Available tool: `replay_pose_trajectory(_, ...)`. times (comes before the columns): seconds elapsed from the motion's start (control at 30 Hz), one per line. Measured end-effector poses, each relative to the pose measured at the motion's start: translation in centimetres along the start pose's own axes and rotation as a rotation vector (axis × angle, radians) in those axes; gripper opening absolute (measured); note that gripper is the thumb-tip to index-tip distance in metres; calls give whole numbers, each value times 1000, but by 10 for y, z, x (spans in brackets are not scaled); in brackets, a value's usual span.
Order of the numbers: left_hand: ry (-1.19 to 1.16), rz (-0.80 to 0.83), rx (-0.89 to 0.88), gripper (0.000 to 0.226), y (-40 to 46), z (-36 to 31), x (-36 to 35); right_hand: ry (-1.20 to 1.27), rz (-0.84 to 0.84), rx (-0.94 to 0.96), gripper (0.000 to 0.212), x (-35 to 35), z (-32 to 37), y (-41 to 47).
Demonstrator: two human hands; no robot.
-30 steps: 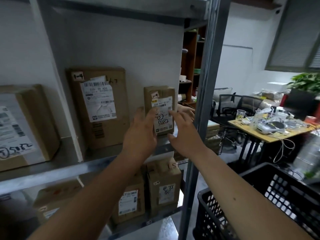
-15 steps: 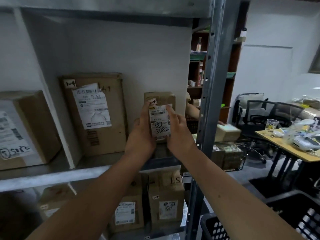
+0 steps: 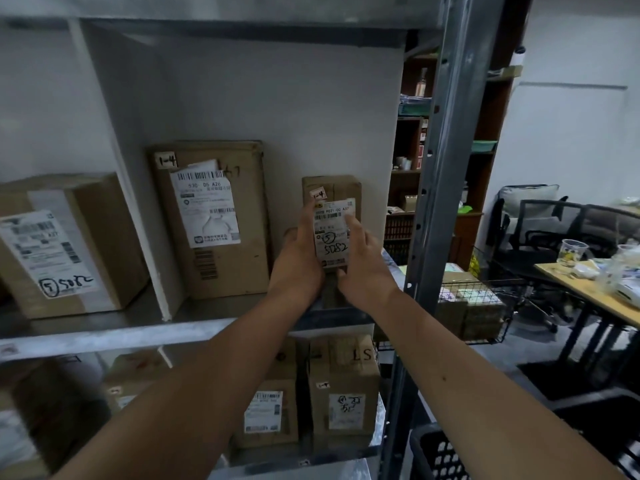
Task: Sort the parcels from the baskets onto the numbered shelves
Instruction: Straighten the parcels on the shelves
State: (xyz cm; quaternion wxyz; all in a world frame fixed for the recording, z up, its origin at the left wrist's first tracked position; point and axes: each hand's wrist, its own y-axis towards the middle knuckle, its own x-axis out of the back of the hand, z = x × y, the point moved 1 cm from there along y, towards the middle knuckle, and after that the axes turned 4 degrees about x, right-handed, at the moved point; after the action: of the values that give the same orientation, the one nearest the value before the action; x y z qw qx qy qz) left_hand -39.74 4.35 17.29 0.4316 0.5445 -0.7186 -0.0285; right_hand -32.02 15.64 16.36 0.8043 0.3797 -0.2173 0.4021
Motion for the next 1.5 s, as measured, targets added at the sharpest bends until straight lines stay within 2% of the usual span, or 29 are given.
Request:
replay_pose_trajectory(0.13, -18, 20, 1, 93, 0, -1, -1, -53, 10, -41, 109, 4, 0, -5)
replay_pose_trajectory(0.23, -15, 23, -31, 96, -15, 0, 3, -109, -105, 19, 97, 7, 6, -24)
replay_pose_trajectory(0.33, 84, 73, -59, 75, -44, 0, 11, -149, -174, 138, 78, 11, 14, -54)
replay_pose_trajectory(0.43, 267, 83, -122, 54, -77, 4, 22, -157, -163, 151, 65, 8, 20, -84)
replay_pose_trajectory(0.57, 262, 52, -195, 50, -120, 16, 35, -203, -105, 79, 59, -8, 20, -129)
replay_pose_trajectory(0.7, 271, 103, -166, 49, -162, 34, 39, -186, -50, 1, 54, -37, 11, -171)
replay_pose_trajectory(0.9, 269, 261, -81, 48, -213, 82, 17, -259, 110, -151, 51, -87, -11, -217)
replay_pose_trajectory(1.03, 294, 435, 30, 40, -242, 118, -7, -285, 196, -239, 49, -105, -27, -235)
replay_pose_trajectory(1.13, 291, 540, 56, 45, -258, 144, -24, -276, 257, -303, 58, -119, -42, -249)
replay_pose_trajectory(1.27, 262, 643, 72, 56, -264, 171, -48, -296, 264, -356, 58, -142, -67, -261)
replay_pose_trajectory(1.5, 280, 658, -17, 67, -258, 190, -91, -296, 257, -329, 57, -176, -112, -255)
